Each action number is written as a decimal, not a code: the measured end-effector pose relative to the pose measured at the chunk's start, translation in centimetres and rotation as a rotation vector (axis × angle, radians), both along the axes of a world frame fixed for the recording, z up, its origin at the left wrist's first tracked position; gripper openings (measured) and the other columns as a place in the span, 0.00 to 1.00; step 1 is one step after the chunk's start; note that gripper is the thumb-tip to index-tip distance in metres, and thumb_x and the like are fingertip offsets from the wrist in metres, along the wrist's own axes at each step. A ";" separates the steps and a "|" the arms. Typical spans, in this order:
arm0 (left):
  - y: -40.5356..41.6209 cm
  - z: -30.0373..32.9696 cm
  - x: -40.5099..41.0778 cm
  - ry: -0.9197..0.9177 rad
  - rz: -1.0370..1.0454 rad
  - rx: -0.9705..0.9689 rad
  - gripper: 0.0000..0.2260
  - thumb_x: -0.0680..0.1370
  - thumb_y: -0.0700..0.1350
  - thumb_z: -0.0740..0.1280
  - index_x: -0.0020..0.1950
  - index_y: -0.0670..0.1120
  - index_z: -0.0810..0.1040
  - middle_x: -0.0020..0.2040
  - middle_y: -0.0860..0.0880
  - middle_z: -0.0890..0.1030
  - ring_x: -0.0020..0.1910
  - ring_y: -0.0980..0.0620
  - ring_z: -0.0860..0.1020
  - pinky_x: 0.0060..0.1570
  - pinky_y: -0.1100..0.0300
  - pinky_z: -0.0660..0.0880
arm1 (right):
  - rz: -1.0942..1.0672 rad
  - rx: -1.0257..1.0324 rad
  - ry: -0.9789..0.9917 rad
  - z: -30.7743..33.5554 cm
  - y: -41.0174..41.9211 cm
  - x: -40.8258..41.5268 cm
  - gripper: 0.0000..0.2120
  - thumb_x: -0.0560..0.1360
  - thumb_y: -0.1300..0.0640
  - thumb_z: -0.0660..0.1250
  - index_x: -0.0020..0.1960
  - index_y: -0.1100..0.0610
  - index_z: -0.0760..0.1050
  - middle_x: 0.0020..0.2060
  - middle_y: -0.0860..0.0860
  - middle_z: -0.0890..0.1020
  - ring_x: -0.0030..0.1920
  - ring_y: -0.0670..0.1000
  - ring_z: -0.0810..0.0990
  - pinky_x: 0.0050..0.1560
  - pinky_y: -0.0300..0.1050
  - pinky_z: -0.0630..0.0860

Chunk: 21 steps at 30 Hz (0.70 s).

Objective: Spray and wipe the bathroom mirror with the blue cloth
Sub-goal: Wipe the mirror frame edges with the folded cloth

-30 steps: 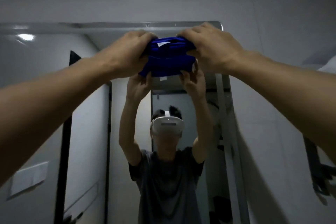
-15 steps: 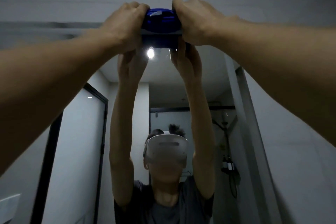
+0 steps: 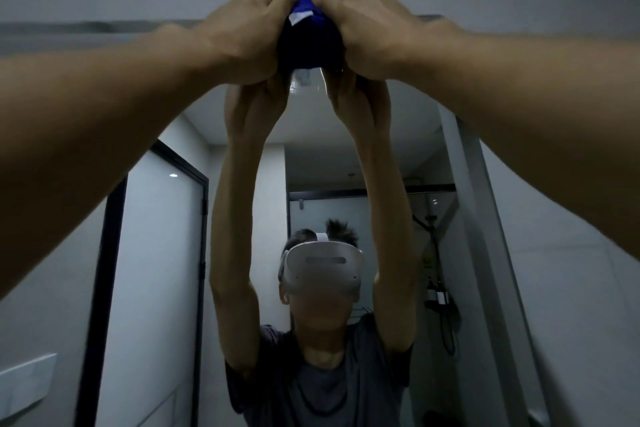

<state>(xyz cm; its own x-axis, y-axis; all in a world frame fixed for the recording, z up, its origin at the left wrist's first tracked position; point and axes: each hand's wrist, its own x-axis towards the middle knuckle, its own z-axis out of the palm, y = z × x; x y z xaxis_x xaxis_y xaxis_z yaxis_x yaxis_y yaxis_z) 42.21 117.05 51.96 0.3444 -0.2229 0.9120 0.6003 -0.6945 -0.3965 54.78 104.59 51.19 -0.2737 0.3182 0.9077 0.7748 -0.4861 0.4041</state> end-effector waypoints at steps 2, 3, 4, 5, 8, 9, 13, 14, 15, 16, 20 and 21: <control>0.4 -0.8 -0.2 0.013 0.005 0.022 0.34 0.78 0.41 0.67 0.79 0.42 0.53 0.79 0.38 0.56 0.77 0.38 0.56 0.74 0.46 0.54 | -0.021 0.018 -0.015 -0.6 0.0 0.3 0.29 0.81 0.59 0.62 0.79 0.57 0.56 0.76 0.57 0.61 0.75 0.59 0.59 0.74 0.52 0.56; 0.5 -1.2 -0.3 0.014 0.009 0.024 0.35 0.79 0.40 0.67 0.80 0.42 0.51 0.80 0.39 0.53 0.78 0.38 0.53 0.75 0.47 0.52 | -0.028 0.023 -0.012 -0.8 0.0 0.5 0.30 0.81 0.59 0.61 0.80 0.56 0.53 0.78 0.56 0.58 0.77 0.58 0.56 0.76 0.52 0.53; 0.5 -1.6 -0.4 0.017 0.010 0.021 0.35 0.79 0.40 0.66 0.80 0.42 0.49 0.80 0.39 0.52 0.79 0.39 0.51 0.75 0.48 0.50 | -0.028 0.026 -0.007 -1.0 0.0 0.6 0.30 0.82 0.60 0.61 0.80 0.55 0.52 0.79 0.55 0.56 0.78 0.57 0.53 0.76 0.52 0.51; 0.6 -2.0 -0.4 0.020 0.013 0.022 0.35 0.79 0.40 0.66 0.80 0.43 0.49 0.80 0.39 0.51 0.79 0.39 0.50 0.76 0.48 0.49 | -0.025 0.024 -0.002 -1.3 0.0 0.7 0.31 0.82 0.60 0.61 0.80 0.55 0.51 0.79 0.55 0.55 0.78 0.57 0.52 0.76 0.52 0.50; 0.7 -3.2 -0.5 0.042 0.012 0.036 0.35 0.80 0.43 0.65 0.80 0.44 0.47 0.80 0.39 0.50 0.79 0.37 0.49 0.76 0.46 0.47 | -0.015 0.007 0.012 -2.2 0.0 0.8 0.32 0.81 0.59 0.62 0.80 0.53 0.51 0.79 0.53 0.54 0.79 0.56 0.51 0.77 0.53 0.49; 0.8 -3.7 -0.5 0.055 0.009 0.033 0.35 0.80 0.44 0.65 0.80 0.45 0.47 0.80 0.39 0.50 0.79 0.37 0.48 0.76 0.45 0.47 | -0.009 -0.002 0.019 -2.6 -0.1 0.8 0.32 0.81 0.59 0.62 0.80 0.53 0.51 0.79 0.53 0.54 0.79 0.56 0.50 0.77 0.53 0.49; 0.8 -6.1 -0.5 0.081 -0.014 0.040 0.34 0.81 0.44 0.63 0.80 0.45 0.47 0.80 0.38 0.49 0.79 0.36 0.48 0.76 0.44 0.47 | 0.021 -0.034 0.051 -4.9 -0.3 0.9 0.31 0.81 0.57 0.61 0.80 0.52 0.50 0.80 0.53 0.53 0.79 0.56 0.48 0.77 0.51 0.46; 0.8 -6.7 -0.5 0.087 -0.015 0.039 0.33 0.81 0.44 0.62 0.80 0.45 0.47 0.80 0.37 0.49 0.79 0.36 0.48 0.76 0.44 0.47 | 0.025 -0.041 0.058 -5.5 -0.3 0.9 0.31 0.82 0.57 0.61 0.80 0.52 0.50 0.80 0.53 0.53 0.79 0.55 0.48 0.77 0.50 0.46; 0.7 -7.2 -0.6 0.091 -0.014 0.032 0.33 0.81 0.44 0.62 0.80 0.44 0.47 0.80 0.38 0.49 0.79 0.36 0.47 0.76 0.44 0.48 | 0.030 -0.051 0.068 -6.1 -0.4 0.9 0.31 0.82 0.57 0.60 0.80 0.52 0.50 0.80 0.52 0.52 0.79 0.55 0.47 0.77 0.50 0.46; 0.7 -7.7 -0.7 0.096 -0.009 0.026 0.33 0.81 0.44 0.62 0.81 0.44 0.47 0.80 0.38 0.49 0.79 0.36 0.47 0.76 0.44 0.48 | 0.036 -0.062 0.080 -6.6 -0.5 0.9 0.31 0.82 0.57 0.60 0.80 0.51 0.49 0.80 0.52 0.51 0.79 0.55 0.46 0.77 0.51 0.46; 0.8 -10.0 -0.9 0.113 0.010 0.004 0.33 0.81 0.44 0.61 0.81 0.45 0.46 0.80 0.38 0.49 0.79 0.37 0.47 0.76 0.43 0.48 | 0.065 -0.091 0.095 -9.0 -0.6 1.0 0.31 0.82 0.58 0.59 0.80 0.52 0.49 0.80 0.52 0.51 0.79 0.55 0.46 0.77 0.51 0.44; 0.8 -10.7 -0.8 0.115 0.016 0.003 0.33 0.81 0.45 0.61 0.81 0.45 0.46 0.80 0.38 0.49 0.79 0.37 0.47 0.77 0.43 0.48 | 0.075 -0.094 0.090 -9.7 -0.5 1.0 0.31 0.82 0.59 0.60 0.80 0.52 0.49 0.80 0.52 0.52 0.79 0.55 0.46 0.77 0.52 0.45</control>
<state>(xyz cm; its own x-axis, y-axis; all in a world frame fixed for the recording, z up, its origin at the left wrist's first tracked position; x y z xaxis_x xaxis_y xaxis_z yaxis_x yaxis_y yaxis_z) 41.37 117.87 41.23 0.4501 -0.2195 0.8656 0.5615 -0.6841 -0.4655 55.81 104.06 41.53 -0.2190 0.3843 0.8969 0.8425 -0.3893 0.3725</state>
